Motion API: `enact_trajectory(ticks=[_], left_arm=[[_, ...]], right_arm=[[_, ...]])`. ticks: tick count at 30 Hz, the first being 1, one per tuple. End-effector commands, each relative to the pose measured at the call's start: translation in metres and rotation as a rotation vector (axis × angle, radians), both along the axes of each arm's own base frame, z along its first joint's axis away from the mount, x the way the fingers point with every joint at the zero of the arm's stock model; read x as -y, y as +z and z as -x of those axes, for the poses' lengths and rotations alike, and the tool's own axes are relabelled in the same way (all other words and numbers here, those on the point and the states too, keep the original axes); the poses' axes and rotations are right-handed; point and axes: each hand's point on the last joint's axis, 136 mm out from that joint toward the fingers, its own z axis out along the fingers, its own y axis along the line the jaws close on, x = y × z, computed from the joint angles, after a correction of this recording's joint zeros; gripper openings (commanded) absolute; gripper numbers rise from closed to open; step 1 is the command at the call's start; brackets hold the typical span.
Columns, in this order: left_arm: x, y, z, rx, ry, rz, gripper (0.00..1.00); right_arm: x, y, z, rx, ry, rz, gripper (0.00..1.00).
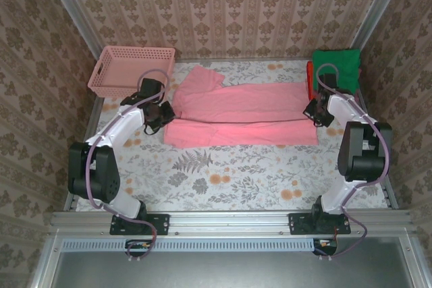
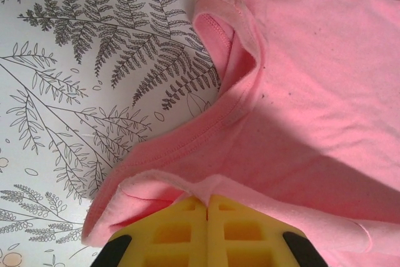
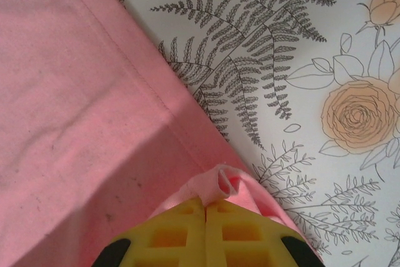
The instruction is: Fold and stack the t-shirts
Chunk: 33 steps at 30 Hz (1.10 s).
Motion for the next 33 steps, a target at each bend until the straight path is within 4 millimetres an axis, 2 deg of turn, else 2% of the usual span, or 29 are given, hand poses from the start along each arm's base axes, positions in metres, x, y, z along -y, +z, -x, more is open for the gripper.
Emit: enact_trajectory(ticks=[1, 12, 20, 23, 25, 27, 29, 31, 33], left_arm=[[-0.003, -0.002, -0.005, 0.002, -0.002, -0.004, 0.0], [-0.001, -0.01, -0.012, -0.004, -0.003, 0.002, 0.0], [0.006, -0.011, -0.029, 0.016, -0.01, 0.02, 0.0], [0.008, -0.01, -0.035, 0.024, -0.014, 0.02, 0.0], [0.008, -0.009, -0.038, 0.031, -0.017, 0.02, 0.01], [0.01, -0.006, -0.04, 0.043, -0.018, 0.03, 0.15], [0.013, 0.001, -0.04, 0.063, -0.02, 0.035, 0.38], [0.013, 0.007, -0.037, 0.08, -0.022, 0.027, 0.52], [0.012, 0.013, -0.033, 0.095, -0.019, 0.016, 0.61]], right_arm=[[0.004, 0.003, -0.011, 0.014, 0.013, 0.032, 0.0], [0.002, -0.009, -0.018, -0.004, 0.038, 0.023, 0.0], [0.002, -0.01, -0.03, 0.026, 0.045, 0.022, 0.01], [-0.001, -0.005, -0.034, 0.052, 0.057, 0.009, 0.05], [-0.003, 0.002, -0.042, 0.102, 0.075, 0.007, 0.12], [-0.006, 0.014, -0.044, 0.149, 0.09, 0.007, 0.29], [-0.009, 0.027, -0.044, 0.21, 0.108, 0.013, 0.53], [-0.015, 0.039, -0.041, 0.253, 0.136, 0.029, 0.65], [-0.023, 0.049, -0.036, 0.284, 0.173, 0.052, 0.7]])
